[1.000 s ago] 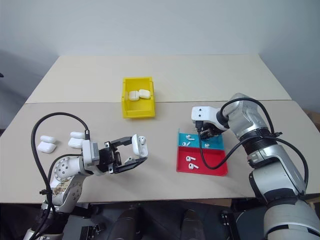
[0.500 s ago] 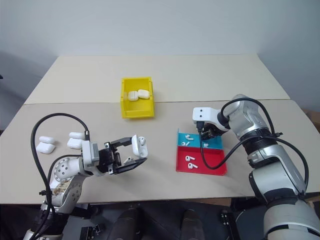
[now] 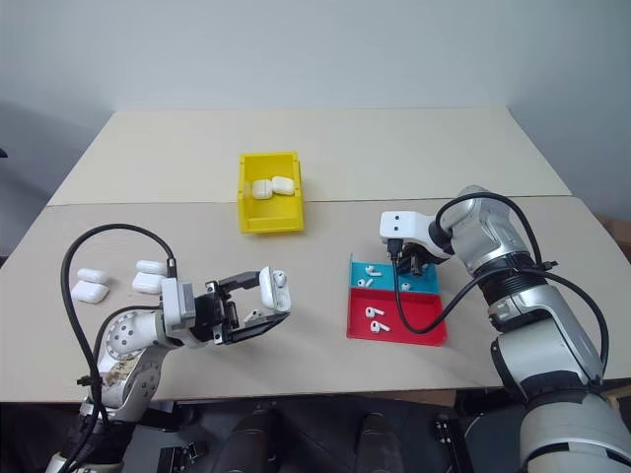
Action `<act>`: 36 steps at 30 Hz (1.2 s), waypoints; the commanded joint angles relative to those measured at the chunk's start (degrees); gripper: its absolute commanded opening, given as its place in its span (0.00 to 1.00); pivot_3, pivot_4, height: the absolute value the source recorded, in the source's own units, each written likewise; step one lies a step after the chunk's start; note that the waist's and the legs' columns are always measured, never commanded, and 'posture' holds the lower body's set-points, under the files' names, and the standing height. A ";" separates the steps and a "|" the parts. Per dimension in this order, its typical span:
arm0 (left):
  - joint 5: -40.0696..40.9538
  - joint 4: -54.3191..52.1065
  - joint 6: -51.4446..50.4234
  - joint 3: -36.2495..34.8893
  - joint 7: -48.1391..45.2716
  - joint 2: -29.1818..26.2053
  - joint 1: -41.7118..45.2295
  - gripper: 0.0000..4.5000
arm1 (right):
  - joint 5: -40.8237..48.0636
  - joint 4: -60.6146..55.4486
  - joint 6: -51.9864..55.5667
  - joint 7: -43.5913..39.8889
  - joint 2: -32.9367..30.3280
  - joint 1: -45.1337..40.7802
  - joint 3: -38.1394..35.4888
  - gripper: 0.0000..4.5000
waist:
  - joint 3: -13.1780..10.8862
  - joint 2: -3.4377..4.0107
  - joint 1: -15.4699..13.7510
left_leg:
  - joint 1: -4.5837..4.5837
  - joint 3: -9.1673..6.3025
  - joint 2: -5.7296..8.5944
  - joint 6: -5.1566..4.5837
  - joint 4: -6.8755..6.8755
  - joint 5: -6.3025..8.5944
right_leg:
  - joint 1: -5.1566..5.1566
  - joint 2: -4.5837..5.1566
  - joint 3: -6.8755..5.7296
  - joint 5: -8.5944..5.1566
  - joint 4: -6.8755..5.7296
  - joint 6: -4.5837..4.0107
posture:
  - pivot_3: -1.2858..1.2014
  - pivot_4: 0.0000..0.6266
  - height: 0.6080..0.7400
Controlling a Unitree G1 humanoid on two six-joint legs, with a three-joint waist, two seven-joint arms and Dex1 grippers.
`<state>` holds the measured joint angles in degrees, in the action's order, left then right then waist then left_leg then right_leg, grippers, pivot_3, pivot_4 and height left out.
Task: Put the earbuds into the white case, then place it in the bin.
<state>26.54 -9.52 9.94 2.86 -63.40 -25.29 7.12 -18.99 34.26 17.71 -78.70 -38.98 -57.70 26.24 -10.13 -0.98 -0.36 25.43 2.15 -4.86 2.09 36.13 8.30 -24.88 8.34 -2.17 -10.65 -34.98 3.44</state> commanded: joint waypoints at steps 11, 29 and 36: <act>0.18 -2.14 0.89 -0.25 0.36 -0.19 0.41 0.61 | 4.87 -9.27 4.97 -1.63 -4.03 -0.61 -6.37 0.14 | -0.01 0.02 -0.09 | 0.06 0.00 0.00 0.00 -0.02 0.00 | -0.08 0.00 0.01 0.00 0.00 -0.01 | 0.52 0.24 1.00; 6.84 -7.70 -12.18 1.17 9.46 5.75 11.11 0.61 | 62.26 -56.20 46.12 14.69 4.98 9.37 -57.65 0.14 | 0.00 -0.01 -0.53 | -0.01 -0.11 0.01 -0.01 0.05 0.00 | 0.17 -0.01 0.01 -0.05 0.01 0.02 | 0.52 0.24 1.00; 9.87 -8.72 -17.28 2.09 10.89 9.10 16.74 0.61 | 84.33 -62.91 46.65 31.49 13.26 13.52 -62.47 0.14 | 0.00 0.00 -0.29 | -0.24 -0.19 0.02 -0.02 0.11 0.00 | 0.46 -0.02 0.01 -0.04 0.02 0.03 | 0.52 0.24 1.00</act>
<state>35.03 -16.02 -6.64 5.03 -52.77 -16.37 22.82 60.36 -26.35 65.11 -50.21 -25.73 -44.50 -35.42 -10.12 -0.98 -0.64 25.18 1.95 -4.84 2.07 36.23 8.30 -24.41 8.31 -2.17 -10.70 -34.95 3.46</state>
